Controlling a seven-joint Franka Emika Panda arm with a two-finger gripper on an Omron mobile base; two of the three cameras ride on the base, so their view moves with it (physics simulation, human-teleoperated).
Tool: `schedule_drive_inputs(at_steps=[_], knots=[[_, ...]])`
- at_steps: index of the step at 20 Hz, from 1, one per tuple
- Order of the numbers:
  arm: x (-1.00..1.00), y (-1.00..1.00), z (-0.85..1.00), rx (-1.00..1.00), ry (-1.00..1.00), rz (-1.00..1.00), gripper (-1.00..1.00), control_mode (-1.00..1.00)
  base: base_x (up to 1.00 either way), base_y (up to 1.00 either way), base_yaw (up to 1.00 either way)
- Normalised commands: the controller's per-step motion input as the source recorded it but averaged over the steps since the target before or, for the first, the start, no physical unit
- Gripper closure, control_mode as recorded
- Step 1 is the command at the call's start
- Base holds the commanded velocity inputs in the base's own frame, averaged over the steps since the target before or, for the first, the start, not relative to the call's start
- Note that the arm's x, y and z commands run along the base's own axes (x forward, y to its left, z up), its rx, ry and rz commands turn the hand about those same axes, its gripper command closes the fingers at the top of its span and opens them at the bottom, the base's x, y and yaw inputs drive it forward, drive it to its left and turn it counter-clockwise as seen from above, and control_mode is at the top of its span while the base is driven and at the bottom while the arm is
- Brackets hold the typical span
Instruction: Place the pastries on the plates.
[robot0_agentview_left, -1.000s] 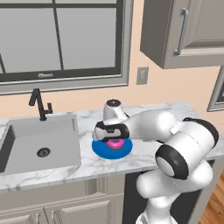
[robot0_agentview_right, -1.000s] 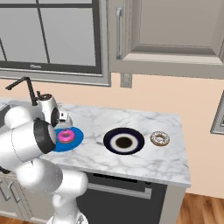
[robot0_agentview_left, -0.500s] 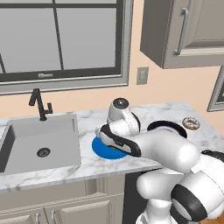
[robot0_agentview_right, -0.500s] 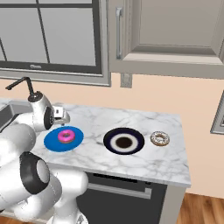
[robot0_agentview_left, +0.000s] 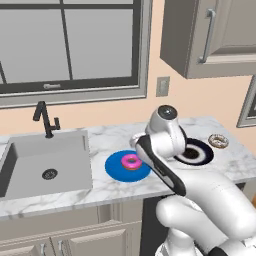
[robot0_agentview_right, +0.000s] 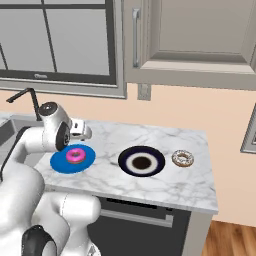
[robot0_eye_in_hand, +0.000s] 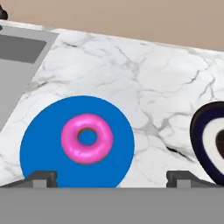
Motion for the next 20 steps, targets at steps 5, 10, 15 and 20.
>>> schedule_drive_inputs(at_steps=[5,10,15,20], knots=[[-0.39,-0.76,0.41,0.10,-0.12,-0.06,-1.00,-1.00,0.00,0.00,0.00],[-0.17,-0.93,0.10,0.02,-0.03,-0.07,-1.00,-1.00,0.00,0.00,0.00],[0.00,-0.95,0.10,0.00,0.00,-0.09,-1.00,-1.00,0.00,0.00,0.00],[0.00,-0.93,0.12,0.00,0.05,-0.10,-1.00,-1.00,0.00,0.00,0.00]])
